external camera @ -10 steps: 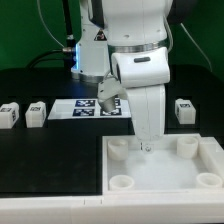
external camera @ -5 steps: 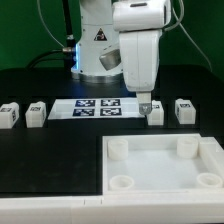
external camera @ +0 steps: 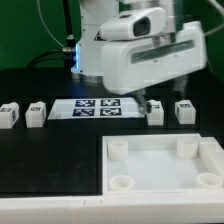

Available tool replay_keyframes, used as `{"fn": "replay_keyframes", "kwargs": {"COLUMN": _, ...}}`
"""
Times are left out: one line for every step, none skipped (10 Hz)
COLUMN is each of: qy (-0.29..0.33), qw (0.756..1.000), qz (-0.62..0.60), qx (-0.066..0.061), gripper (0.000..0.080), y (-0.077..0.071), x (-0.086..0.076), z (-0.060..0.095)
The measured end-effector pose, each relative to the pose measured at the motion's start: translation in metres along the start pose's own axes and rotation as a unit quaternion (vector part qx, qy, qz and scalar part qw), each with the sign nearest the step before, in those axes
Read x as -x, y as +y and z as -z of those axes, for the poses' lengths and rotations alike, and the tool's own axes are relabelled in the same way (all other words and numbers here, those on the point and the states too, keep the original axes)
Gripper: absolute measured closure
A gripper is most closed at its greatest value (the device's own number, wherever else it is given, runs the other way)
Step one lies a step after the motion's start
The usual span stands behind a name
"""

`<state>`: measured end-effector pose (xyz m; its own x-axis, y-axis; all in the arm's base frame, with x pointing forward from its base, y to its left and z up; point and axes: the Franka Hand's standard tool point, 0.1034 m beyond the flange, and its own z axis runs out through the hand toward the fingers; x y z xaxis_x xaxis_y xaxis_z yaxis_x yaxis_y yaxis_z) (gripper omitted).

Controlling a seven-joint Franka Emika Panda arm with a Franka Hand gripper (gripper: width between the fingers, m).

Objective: Assemble one leg

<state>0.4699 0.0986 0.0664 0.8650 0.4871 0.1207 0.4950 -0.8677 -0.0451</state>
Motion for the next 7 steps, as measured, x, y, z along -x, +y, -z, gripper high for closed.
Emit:
{"fn": "replay_keyframes", "kwargs": {"qy": -0.005, "qw": 0.997, "qz": -0.071, "qx": -0.01, "gripper": 0.015, "y": -0.021, "x": 0.001, "z": -0.005}}
{"fn": "replay_keyframes", "kwargs": {"qy": -0.001, "qw": 0.989, "qz": -0.149, "qx": -0.018, "gripper": 0.015, "y": -0.023, "x": 0.005, "z": -0.012}}
{"fn": "replay_keyframes", "kwargs": {"qy": -0.003, "qw": 0.979, "qz": -0.202, "qx": -0.022, "gripper": 0.015, "y": -0.023, "x": 0.006, "z": -0.014}}
{"fn": "replay_keyframes", "kwargs": {"qy": -0.003, "qw": 0.966, "qz": -0.257, "qx": -0.023, "gripper": 0.015, "y": -0.025, "x": 0.004, "z": -0.013}}
{"fn": "replay_keyframes", "kwargs": {"qy": -0.004, "qw": 0.961, "qz": -0.276, "qx": -0.024, "gripper": 0.015, "y": -0.026, "x": 0.005, "z": -0.014}}
{"fn": "replay_keyframes", "kwargs": {"qy": -0.019, "qw": 0.959, "qz": -0.283, "qx": -0.028, "gripper": 0.015, "y": -0.036, "x": 0.013, "z": -0.02}}
{"fn": "replay_keyframes", "kwargs": {"qy": -0.047, "qw": 0.957, "qz": -0.286, "qx": -0.036, "gripper": 0.015, "y": -0.046, "x": 0.019, "z": -0.022}}
